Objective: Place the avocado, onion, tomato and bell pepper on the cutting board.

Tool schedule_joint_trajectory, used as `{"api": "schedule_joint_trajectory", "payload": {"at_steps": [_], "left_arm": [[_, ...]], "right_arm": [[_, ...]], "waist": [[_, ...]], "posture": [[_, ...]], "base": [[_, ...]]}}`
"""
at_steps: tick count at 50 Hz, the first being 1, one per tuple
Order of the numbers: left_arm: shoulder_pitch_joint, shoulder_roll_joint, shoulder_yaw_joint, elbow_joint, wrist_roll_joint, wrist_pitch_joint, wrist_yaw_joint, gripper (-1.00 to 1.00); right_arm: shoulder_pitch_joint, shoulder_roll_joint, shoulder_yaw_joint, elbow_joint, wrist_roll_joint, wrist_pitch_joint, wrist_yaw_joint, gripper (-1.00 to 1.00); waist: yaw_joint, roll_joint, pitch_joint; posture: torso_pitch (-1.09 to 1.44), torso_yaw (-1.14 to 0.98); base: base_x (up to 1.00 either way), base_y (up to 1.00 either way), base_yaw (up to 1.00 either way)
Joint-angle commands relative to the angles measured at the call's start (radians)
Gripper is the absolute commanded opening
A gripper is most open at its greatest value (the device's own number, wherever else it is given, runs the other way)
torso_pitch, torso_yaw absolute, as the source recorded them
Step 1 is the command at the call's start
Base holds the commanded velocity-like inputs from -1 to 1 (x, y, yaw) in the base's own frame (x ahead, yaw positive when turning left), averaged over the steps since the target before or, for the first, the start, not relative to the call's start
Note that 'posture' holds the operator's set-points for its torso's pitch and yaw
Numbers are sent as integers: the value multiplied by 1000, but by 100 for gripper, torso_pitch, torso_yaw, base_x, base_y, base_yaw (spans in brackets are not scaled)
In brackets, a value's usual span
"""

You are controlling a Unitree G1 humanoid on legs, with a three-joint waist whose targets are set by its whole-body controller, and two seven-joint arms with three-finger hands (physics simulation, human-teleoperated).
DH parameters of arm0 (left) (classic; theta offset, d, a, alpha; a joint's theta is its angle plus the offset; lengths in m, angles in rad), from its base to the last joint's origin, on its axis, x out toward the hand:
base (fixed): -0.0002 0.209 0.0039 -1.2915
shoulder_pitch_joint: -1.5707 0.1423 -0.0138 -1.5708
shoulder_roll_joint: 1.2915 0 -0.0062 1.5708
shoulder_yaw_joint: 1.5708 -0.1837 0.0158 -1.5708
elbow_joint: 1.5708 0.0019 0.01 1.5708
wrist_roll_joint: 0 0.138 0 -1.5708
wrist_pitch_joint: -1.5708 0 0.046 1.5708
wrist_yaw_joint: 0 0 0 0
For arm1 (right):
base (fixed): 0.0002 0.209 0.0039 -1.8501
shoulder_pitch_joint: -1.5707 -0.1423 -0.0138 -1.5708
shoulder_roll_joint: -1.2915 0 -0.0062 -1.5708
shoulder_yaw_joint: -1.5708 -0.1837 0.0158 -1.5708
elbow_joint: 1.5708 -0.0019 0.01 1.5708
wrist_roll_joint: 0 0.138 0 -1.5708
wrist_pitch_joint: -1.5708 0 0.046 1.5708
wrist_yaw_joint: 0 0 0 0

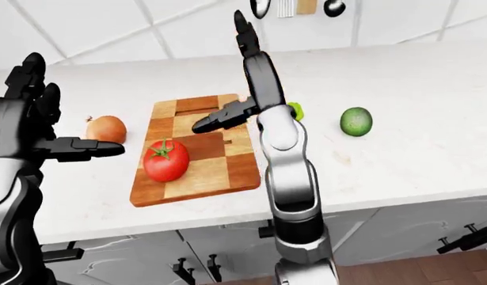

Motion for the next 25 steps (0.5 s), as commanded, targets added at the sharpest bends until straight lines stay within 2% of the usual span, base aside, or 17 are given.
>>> {"api": "schedule_joint_trajectory", "payload": {"at_steps": [1, 2, 5, 8, 12, 16, 25], "left_arm": [[-25, 10, 9, -28, 3, -27, 4, 100], [-24, 11, 9, -29, 4, -26, 5, 100], [-23, 14, 11, -34, 4, -23, 3, 100], [-24, 11, 8, -33, 2, -23, 4, 100], [-21, 12, 10, -39, 3, -20, 2, 100], [-20, 13, 12, -46, 3, -15, -1, 100], [-18, 12, 12, -46, 2, -17, -2, 100]], "right_arm": [[-66, -22, -26, -7, 9, -5, -43, 100], [-91, -39, -35, 20, 14, 1, -54, 100], [-183, -113, -22, 220, -78, -58, -92, 100], [-262, -143, -45, 374, -106, -115, -106, 100], [-382, -188, -51, 645, -147, -244, -119, 100], [-442, -207, -62, 794, -164, -314, -139, 100], [-488, -256, -57, 1012, -243, -402, -165, 100]], "waist": [[1, 4, -25], [1, 4, -24], [-1, 2, -22], [-3, 1, -22], [-3, 1, -22], [-3, 2, -21], [2, -3, -21]], "posture": [[0, 0], [0, 0], [0, 0], [0, 0], [0, 0], [0, 0], [0, 0]], "base": [[0, 0, 0], [0, 0, 0], [0, 0, 0], [0, 0, 0], [0, 0, 0], [0, 0, 0], [0, 0, 0]]}}
